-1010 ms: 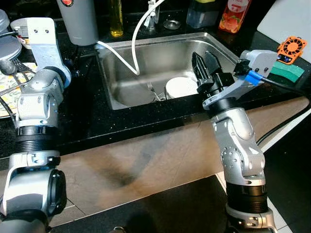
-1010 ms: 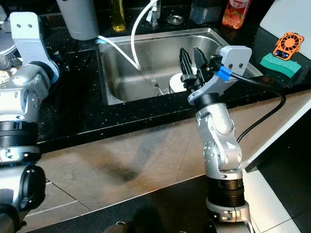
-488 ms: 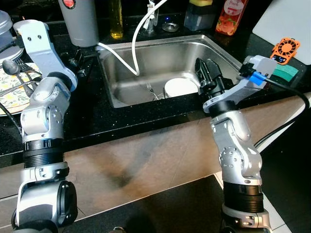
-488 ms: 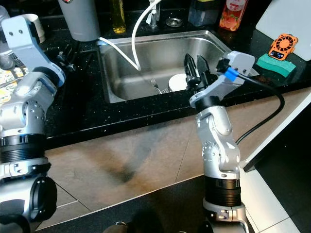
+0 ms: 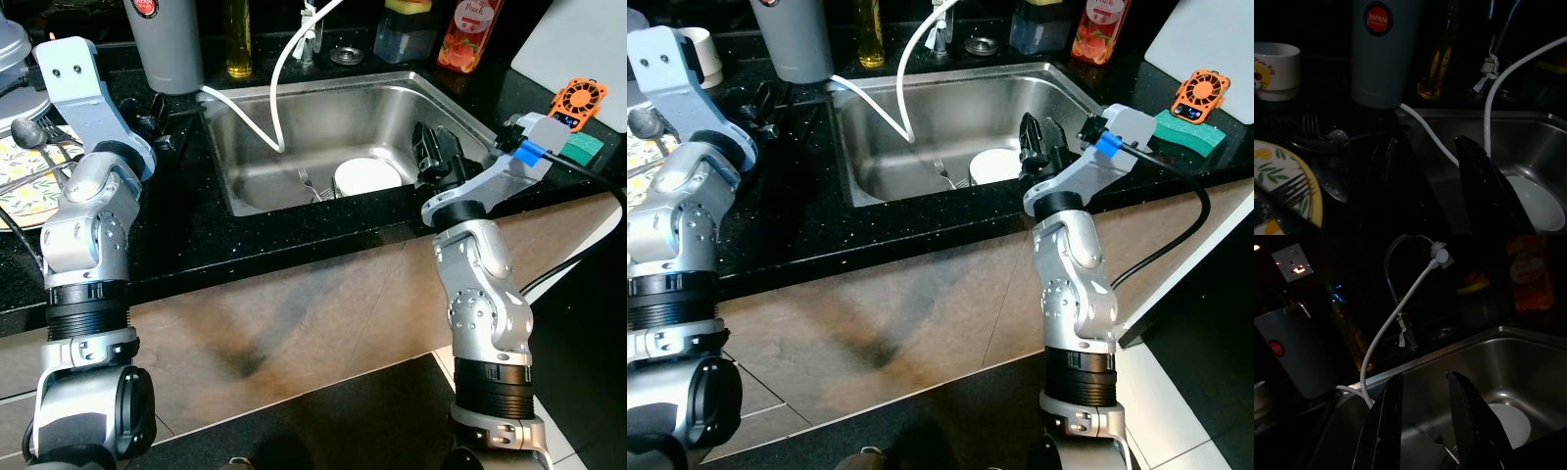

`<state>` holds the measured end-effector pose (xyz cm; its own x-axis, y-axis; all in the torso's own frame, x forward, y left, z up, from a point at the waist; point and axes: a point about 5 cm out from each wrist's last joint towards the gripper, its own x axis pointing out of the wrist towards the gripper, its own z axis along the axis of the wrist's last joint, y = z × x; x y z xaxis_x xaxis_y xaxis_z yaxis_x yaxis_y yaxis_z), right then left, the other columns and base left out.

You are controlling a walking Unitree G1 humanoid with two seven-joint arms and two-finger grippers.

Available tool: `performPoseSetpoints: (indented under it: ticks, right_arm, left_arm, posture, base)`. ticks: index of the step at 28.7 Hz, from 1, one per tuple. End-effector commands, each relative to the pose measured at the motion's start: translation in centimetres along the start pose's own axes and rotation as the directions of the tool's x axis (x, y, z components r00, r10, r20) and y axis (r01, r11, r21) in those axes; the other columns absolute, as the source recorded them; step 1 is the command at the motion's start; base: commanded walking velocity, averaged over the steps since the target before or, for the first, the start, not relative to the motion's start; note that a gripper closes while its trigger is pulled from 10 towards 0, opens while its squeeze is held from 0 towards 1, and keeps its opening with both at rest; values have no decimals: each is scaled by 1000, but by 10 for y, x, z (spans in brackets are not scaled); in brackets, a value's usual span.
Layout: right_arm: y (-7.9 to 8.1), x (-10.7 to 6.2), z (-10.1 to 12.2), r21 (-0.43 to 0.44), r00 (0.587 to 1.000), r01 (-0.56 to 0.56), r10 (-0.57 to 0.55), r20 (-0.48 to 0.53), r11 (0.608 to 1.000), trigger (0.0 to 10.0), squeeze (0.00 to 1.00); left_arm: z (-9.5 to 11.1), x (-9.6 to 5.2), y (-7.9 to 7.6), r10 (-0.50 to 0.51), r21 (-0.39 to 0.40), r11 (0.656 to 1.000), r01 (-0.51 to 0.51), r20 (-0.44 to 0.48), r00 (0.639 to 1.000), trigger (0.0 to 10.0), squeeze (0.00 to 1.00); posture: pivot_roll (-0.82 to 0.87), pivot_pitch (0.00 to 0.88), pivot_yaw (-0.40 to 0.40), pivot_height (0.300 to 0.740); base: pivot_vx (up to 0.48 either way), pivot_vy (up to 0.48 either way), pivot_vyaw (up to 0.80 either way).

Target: Kitchen organization

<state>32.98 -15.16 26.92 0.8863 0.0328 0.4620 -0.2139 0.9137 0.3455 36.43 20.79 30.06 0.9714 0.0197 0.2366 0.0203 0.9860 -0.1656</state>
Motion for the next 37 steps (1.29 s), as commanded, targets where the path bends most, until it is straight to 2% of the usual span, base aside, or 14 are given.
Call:
performPoseSetpoints:
  ticks: [1,2,6,10,16,37]
  right_arm:
    - [-4,1,2,-19,1000,20,-19,8,1000,10000,0]
    - [-5,1,3,-27,1000,28,-27,14,999,10000,0]
    - [-10,3,6,-36,998,57,-56,30,998,10000,0]
    - [-15,4,10,-55,994,101,-99,50,993,10000,0]
    - [-22,4,12,-64,988,147,-143,67,987,10000,0]
    - [-26,6,13,-65,981,183,-178,75,981,10000,0]
  left_arm:
    - [0,-1,0,-11,52,999,11,12,1000,10000,0]
    - [3,-1,-3,-26,89,996,24,28,999,10000,0]
    - [11,0,-11,-75,152,986,64,64,995,10000,0]
    - [16,1,-17,-107,174,980,92,79,991,10000,0]
    - [16,2,-23,-133,187,975,116,82,988,10000,0]
    - [14,3,-24,-151,208,969,132,75,986,10000,0]
  posture:
    - [158,85,-22,740]
    - [158,88,-25,740]
    - [158,88,-25,740]
    - [157,92,-22,740]
    - [157,92,-22,740]
    - [157,99,-14,740]
  base:
    - [0,0,0]
    - [0,0,0]
    - [0,0,0]
    - [0,0,375]
    - [0,0,800]
    - [0,0,793]
